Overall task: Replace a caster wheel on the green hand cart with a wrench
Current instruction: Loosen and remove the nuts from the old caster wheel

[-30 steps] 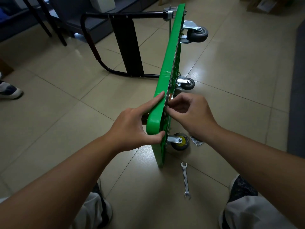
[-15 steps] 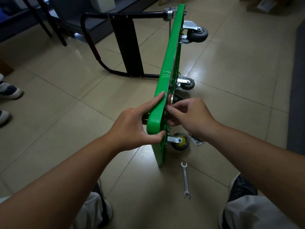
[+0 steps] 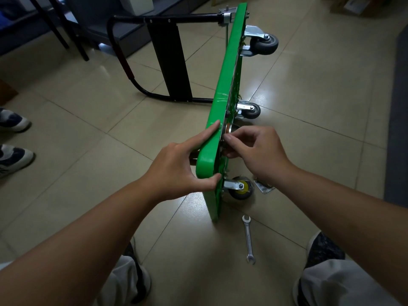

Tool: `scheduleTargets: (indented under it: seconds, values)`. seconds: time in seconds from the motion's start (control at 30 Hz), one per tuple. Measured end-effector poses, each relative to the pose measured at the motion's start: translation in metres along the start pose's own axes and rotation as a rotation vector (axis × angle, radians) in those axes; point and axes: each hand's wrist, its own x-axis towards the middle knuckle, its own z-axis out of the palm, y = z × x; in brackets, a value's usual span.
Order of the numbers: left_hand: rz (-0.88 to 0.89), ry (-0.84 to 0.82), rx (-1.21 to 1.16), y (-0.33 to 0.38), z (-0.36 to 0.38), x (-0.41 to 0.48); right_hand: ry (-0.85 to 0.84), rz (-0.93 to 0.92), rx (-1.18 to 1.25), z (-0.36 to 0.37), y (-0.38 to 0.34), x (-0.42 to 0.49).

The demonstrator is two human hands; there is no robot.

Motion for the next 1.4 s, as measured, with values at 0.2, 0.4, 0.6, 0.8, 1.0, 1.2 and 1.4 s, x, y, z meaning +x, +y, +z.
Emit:
scheduleTargets:
  seconds: [0.2,0.4,0.6,0.8,1.0,1.2,1.4]
  values:
    - [0.000,0.009,-0.012,-0.0004,0.0005,-0.0006,0.057,0.042,-0.002,0.0062,-0.0021,-0.0021]
    - [0.009,0.000,-0.006,-0.0018,0.0005,0.0001,0.007,0.128,0.009,0.0015,-0.0033,-0.0023]
    - [0.009,0.000,-0.011,-0.0022,0.0005,-0.0002,-0.021,0.079,-0.019,-0.0005,-0.0030,-0.0015]
    - [0.007,-0.004,-0.008,-0.0019,0.0005,0.0003,-0.012,0.025,-0.002,-0.0021,-0.0014,-0.0024]
    - [0.008,-0.002,-0.011,-0.0019,0.0004,-0.0001,0.012,0.040,0.031,-0.0003,-0.0027,-0.0014]
    - [0.005,0.000,-0.013,-0.0010,0.0003,-0.0004,0.001,0.092,0.054,-0.0007,-0.0035,-0.0032]
    - [0.001,-0.005,-0.007,-0.0015,0.0007,0.0001,-0.029,0.103,0.012,-0.0019,-0.0037,-0.0028]
